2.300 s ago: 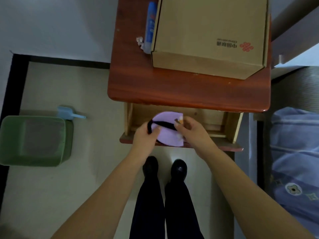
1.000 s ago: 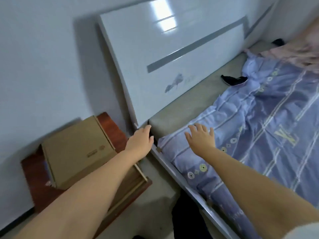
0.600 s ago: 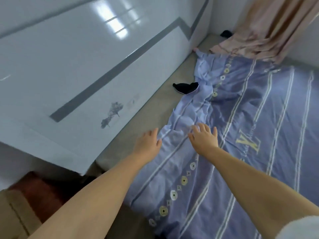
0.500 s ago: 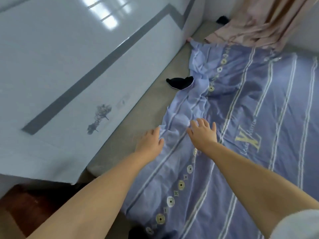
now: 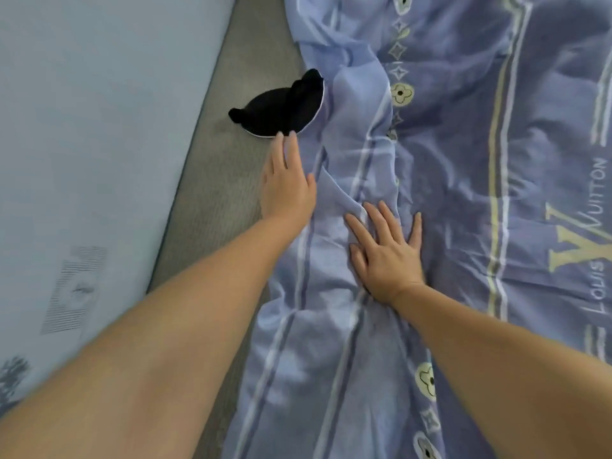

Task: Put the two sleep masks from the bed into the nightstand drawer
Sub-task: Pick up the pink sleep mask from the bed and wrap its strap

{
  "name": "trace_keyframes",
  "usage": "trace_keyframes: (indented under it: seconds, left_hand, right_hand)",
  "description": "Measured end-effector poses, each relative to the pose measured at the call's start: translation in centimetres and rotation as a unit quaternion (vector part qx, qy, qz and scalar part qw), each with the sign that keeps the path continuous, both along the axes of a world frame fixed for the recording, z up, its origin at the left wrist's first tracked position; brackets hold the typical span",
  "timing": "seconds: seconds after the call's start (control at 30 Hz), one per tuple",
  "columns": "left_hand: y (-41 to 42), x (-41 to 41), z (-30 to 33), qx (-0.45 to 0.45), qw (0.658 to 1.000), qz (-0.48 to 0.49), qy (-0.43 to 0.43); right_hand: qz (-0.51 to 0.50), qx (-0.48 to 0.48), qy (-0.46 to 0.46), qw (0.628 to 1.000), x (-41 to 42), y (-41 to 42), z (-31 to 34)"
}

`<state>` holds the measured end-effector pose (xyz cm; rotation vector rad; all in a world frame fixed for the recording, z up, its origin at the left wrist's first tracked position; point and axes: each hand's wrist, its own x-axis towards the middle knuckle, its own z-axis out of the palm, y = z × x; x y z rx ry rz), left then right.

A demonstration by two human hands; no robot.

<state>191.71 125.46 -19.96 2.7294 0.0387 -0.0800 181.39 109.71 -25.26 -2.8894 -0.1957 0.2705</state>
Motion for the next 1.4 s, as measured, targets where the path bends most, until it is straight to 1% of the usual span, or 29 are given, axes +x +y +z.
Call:
trace_keyframes:
  seconds: [0.1,0.2,0.27,0.37,0.43,0.5,0.53,0.57,0.6,0.63,0.67,0.7,0.73,0.77,0.83,0.87,0.9,0.93,1.03,1.07,1.1,1.13,1.17,1.23,1.27,1.3,1.33,1.37,1.4]
  left_hand:
    - [-0.7,5.2,-1.5,-0.008,0.999,0.025,-0.032]
    - [-1.0,8.6,-2.2,-0.016,1.0,0.013,-0.004]
    - [-0.7,8.8,-2.0,-0.038,0.999,0.002,0.005]
    - [0.5,5.9,-1.7,-0.041,0.998,-0.049,0.014]
    - [1.4,2.6,-1.2,-0.077,0.994,-0.072,0.005]
    - [2.2,-0.9,0.3,-0.116,0.992,-0.037,-0.045]
    - [2.5,-2.5,1.5,-0.138,0.989,0.005,-0.058]
    - [2.9,-4.1,2.8,-0.172,0.983,0.051,-0.048]
    - [3.4,-5.6,4.3,-0.232,0.968,0.093,-0.015]
    - [3.8,-7.2,6.1,-0.315,0.94,0.129,0.029]
    - [4.2,-8.9,7.9,-0.396,0.902,0.16,0.071]
    - [4.4,-10.8,9.8,-0.458,0.864,0.183,0.101]
    - [4.7,-12.9,11.8,-0.505,0.83,0.203,0.121]
    - [4.8,-15.1,13.7,-0.535,0.805,0.221,0.131]
    - [4.8,-19.3,17.6,-0.559,0.78,0.25,0.132]
    - [4.7,-21.2,19.4,-0.557,0.778,0.261,0.127]
    - [4.6,-23.0,21.0,-0.551,0.78,0.272,0.117]
    - [4.4,-24.7,22.5,-0.55,0.779,0.283,0.1]
    - [4.4,-29.4,26.7,-0.551,0.766,0.326,0.047]
    - [4.6,-30.9,28.1,-0.545,0.77,0.332,0.029]
    - [5.0,-32.4,29.4,-0.53,0.783,0.326,0.011]
    - [5.5,-33.9,30.7,-0.5,0.809,0.309,-0.009]
    - [6.0,-35.4,32.0,-0.448,0.848,0.283,-0.025]
    - [6.7,-38.5,33.8,-0.285,0.932,0.219,-0.039]
    - [6.9,-40.1,34.6,-0.204,0.96,0.185,-0.041]
    - [7.0,-41.7,35.4,-0.148,0.976,0.155,-0.041]
    - [7.2,-43.4,36.3,-0.131,0.981,0.136,-0.042]
    - [7.4,-45.1,37.3,-0.151,0.977,0.141,-0.047]
    - [7.6,-46.7,38.1,-0.184,0.969,0.152,-0.055]
  right_hand:
    - [0.001,0.012,-0.02,1.0,0.0,0.0,0.0]
    - [0.004,0.008,-0.02,1.0,-0.1,0.1,0.3]
    - [0.006,0.007,-0.019,1.0,-0.1,0.1,0.4]
    - [0.006,0.0,-0.019,1.0,-0.1,0.1,0.1]
    - [0.003,-0.005,-0.016,1.0,-0.2,0.2,0.1]
    - [0.001,-0.004,-0.007,1.0,-0.1,0.2,0.3]
    - [-0.001,0.001,0.001,1.0,-0.1,0.1,0.8]
    - [-0.005,0.009,0.02,1.0,0.0,0.2,1.4]
    - [-0.009,0.022,0.048,0.999,0.0,0.3,2.2]
    - [-0.017,0.053,0.09,0.994,-0.1,0.5,3.5]
    - [-0.039,0.116,0.142,0.982,-0.6,0.8,5.4]
    - [-0.076,0.203,0.192,0.957,-1.4,1.1,8.0]
    - [-0.12,0.3,0.216,0.921,-2.5,1.4,10.7]
    - [-0.16,0.373,0.212,0.889,-3.7,1.7,13.7]
    - [-0.207,0.485,0.186,0.829,-6.1,1.9,19.7]
    - [-0.203,0.538,0.191,0.796,-7.4,1.9,22.6]
    - [-0.167,0.575,0.201,0.775,-8.7,1.9,25.1]
    - [-0.11,0.589,0.209,0.773,-10.1,2.0,27.4]
    - [0.076,0.515,0.237,0.82,-13.9,2.7,33.1]
    - [0.11,0.491,0.225,0.834,-14.9,3.1,34.6]
    - [0.124,0.477,0.204,0.846,-15.7,3.7,36.0]
    - [0.123,0.472,0.181,0.854,-16.5,4.4,37.3]
    - [0.117,0.471,0.163,0.859,-17.2,5.0,38.5]
    - [0.123,0.48,0.155,0.855,-19.0,6.3,40.8]
    - [0.136,0.487,0.162,0.847,-20.0,7.0,41.8]
    - [0.152,0.499,0.178,0.834,-21.1,7.7,42.8]
    - [0.17,0.509,0.199,0.82,-22.4,8.3,43.7]
    - [0.188,0.513,0.223,0.807,-23.6,8.9,44.5]
    - [0.208,0.505,0.238,0.803,-24.8,9.3,45.2]
